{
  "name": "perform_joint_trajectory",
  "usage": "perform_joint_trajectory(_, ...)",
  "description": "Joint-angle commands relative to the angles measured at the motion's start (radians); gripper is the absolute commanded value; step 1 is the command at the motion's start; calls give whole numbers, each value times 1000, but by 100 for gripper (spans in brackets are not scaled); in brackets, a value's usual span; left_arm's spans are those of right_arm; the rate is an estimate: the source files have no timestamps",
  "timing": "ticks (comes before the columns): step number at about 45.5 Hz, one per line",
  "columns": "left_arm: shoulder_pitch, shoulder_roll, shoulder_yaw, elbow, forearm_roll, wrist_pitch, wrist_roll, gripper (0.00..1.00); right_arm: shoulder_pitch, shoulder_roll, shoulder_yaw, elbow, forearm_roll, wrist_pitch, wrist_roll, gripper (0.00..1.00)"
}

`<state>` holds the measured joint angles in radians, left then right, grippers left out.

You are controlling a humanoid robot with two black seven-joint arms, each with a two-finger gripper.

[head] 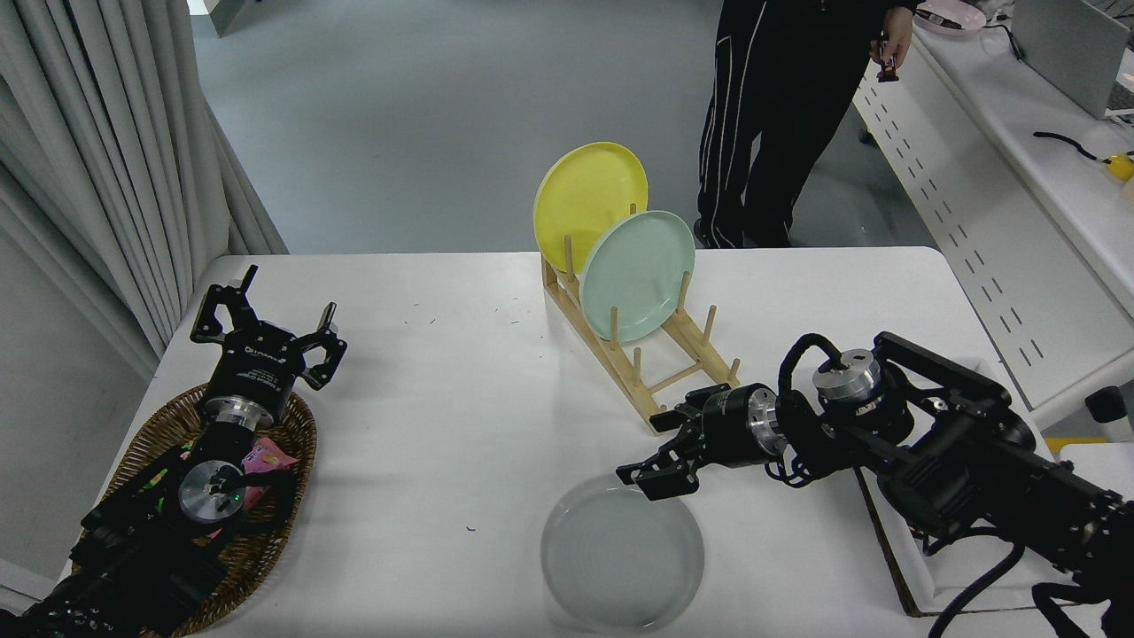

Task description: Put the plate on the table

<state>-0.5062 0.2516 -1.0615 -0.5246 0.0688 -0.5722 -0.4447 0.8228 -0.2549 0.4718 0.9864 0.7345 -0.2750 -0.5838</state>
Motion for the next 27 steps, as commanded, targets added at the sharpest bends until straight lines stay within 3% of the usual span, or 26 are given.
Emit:
perform_joint_trajectory(1,0,0,0,0,-1,0,0,100,-30,9,30,48,-142,269,13,100)
perform_joint_trajectory(11,0,0,0,0,-1,0,0,100,-73,26,180,104,-236,313,301,100)
perform_joint_trajectory(18,0,0,0,0,0,0,0,100,-70,-20,238,118,-323,306,416,100)
perform_joint_trajectory(27,0,0,0,0,0,0,0,100,-120,-26,530,101,-538,231,591,100)
